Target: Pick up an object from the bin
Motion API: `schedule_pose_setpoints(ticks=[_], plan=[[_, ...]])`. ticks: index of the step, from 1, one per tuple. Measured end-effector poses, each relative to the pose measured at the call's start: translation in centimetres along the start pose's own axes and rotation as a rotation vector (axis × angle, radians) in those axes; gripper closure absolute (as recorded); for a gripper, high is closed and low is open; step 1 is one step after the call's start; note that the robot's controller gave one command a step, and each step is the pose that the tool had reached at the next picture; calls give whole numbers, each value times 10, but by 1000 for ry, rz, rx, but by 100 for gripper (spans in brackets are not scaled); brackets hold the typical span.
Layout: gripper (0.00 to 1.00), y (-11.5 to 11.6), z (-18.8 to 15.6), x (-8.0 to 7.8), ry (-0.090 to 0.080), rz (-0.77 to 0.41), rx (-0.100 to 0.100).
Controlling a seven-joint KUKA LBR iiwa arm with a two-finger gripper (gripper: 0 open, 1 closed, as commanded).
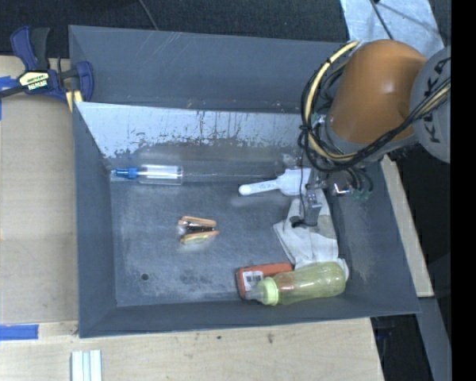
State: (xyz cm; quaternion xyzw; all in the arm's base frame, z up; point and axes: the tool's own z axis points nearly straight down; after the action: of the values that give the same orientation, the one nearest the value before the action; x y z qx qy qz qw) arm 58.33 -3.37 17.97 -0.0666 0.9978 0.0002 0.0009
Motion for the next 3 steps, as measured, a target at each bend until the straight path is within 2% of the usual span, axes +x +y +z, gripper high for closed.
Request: schedule_pose_setpoints(ticks=[1,2,3], plan=[[0,0,28,-14,-2,101,1],[0,-25,51,-24,-5,67,0],[0,-36,77,-35,-5,95,2]])
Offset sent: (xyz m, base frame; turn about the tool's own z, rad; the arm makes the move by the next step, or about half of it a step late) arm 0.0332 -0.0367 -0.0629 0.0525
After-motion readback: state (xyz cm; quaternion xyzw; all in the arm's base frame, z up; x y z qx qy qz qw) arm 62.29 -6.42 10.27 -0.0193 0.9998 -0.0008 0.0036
